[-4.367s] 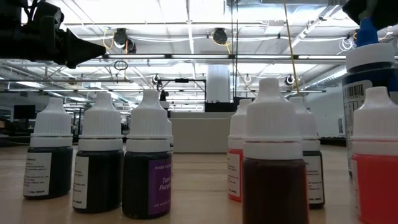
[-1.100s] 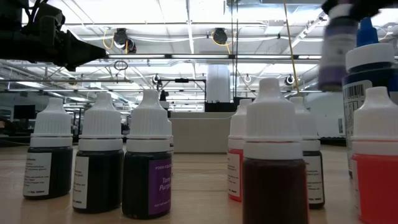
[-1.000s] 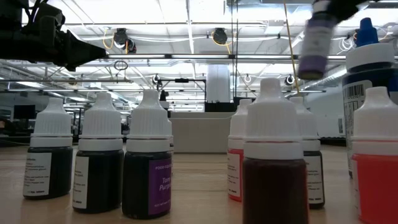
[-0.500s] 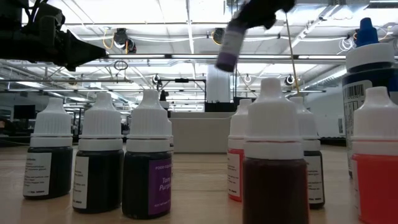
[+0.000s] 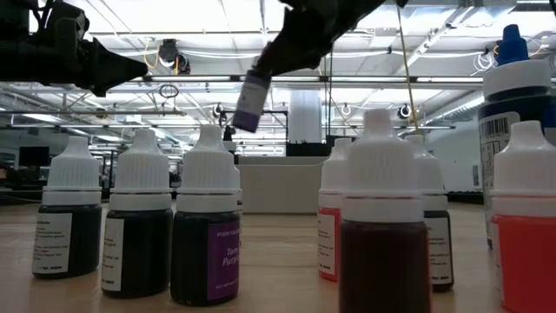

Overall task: Pick & Place food coloring
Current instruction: Put the large violet food coloring bottle into the gray bin

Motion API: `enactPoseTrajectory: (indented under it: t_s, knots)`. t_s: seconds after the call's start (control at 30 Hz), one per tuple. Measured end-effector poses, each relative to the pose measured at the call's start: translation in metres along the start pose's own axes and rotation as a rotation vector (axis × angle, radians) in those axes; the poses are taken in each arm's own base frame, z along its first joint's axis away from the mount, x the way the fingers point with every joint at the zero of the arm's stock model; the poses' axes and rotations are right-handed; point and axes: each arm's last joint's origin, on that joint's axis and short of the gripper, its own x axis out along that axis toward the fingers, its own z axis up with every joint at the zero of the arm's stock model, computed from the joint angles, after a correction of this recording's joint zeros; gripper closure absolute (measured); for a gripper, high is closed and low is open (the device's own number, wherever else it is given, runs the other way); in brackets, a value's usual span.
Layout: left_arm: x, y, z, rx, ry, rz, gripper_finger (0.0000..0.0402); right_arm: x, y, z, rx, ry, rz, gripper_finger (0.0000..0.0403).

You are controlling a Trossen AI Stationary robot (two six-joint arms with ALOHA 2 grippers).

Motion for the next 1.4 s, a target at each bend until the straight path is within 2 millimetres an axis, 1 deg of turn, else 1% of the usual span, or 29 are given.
enactPoseTrajectory:
  t_s: [0.2,0.27,0.4,0.53,0.63,0.73,0.83,1.33,1.4]
  knots:
    - [0.0,0.0,0.0,0.0,-0.004,0.0,0.0355,0.023,-0.008,-0.009,0.014,0.038,-0.016,0.0287]
    - [0.0,0.0,0.001,-0.001,-0.011,0.001,0.0355,0.031,-0.011,-0.011,0.024,0.024,-0.01,0.029]
    - [0.0,0.0,0.002,0.009,-0.018,0.002,0.0355,0.041,-0.015,-0.017,0.03,0.049,-0.023,0.0288]
    - [0.0,0.0,0.002,0.007,-0.02,0.002,0.0355,0.047,-0.019,-0.021,0.042,0.058,-0.032,0.0285]
    - [0.0,0.0,0.002,0.007,-0.021,0.002,0.0355,0.049,-0.02,-0.024,0.039,0.074,-0.033,0.0287]
    - [0.0,0.0,0.002,0.007,-0.023,0.002,0.0355,0.054,-0.019,-0.023,0.04,0.047,-0.024,0.0287]
    - [0.0,0.0,0.002,0.006,-0.025,0.003,0.0355,0.054,-0.018,-0.024,0.04,0.046,0.016,0.0286]
    - [0.0,0.001,0.004,0.007,-0.044,0.006,0.0355,0.056,-0.018,-0.024,0.065,0.05,0.013,0.0287]
    - [0.0,0.001,0.004,0.007,-0.045,0.006,0.0355,0.062,-0.017,-0.022,0.069,0.042,0.005,0.0287]
